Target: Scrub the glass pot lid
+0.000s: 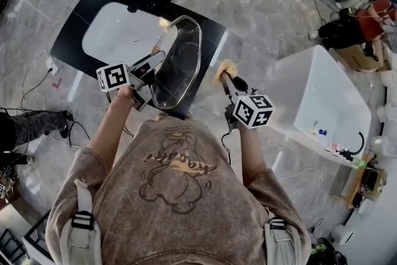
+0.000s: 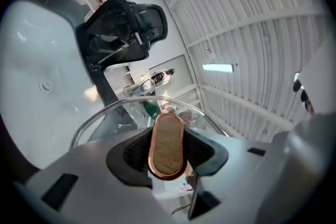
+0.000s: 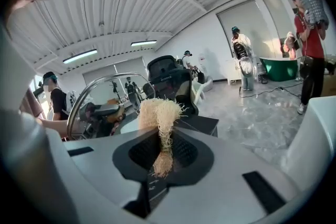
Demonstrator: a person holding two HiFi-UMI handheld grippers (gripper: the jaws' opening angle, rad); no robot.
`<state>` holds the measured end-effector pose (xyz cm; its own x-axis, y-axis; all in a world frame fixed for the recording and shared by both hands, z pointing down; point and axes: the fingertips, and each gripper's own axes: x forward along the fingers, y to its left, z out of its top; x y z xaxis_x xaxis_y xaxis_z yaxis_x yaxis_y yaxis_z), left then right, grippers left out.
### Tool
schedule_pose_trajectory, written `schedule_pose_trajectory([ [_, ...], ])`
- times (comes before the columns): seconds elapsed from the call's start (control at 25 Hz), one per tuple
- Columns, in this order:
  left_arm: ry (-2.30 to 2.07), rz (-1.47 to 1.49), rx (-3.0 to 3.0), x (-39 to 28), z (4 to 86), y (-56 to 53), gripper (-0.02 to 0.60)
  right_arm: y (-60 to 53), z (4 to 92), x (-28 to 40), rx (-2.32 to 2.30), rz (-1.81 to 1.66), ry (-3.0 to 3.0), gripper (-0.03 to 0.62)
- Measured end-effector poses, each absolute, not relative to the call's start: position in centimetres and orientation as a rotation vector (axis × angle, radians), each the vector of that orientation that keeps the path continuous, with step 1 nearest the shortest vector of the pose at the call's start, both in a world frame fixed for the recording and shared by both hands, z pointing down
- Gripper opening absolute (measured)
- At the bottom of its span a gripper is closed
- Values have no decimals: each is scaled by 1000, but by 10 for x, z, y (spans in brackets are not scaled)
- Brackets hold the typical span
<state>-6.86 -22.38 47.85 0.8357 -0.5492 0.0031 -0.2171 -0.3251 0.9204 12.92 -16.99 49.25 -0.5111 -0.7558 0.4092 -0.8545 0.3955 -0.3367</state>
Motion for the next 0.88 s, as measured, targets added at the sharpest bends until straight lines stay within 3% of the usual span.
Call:
schedule_pose_trajectory([
  [0.4, -887, 490, 2358, -65, 499, -221, 183, -167, 513, 137, 1484, 738, -2393, 46],
  [0.88, -896, 737, 2390, -49, 545, -207, 183, -164, 521, 137, 1527, 782, -2386, 46],
])
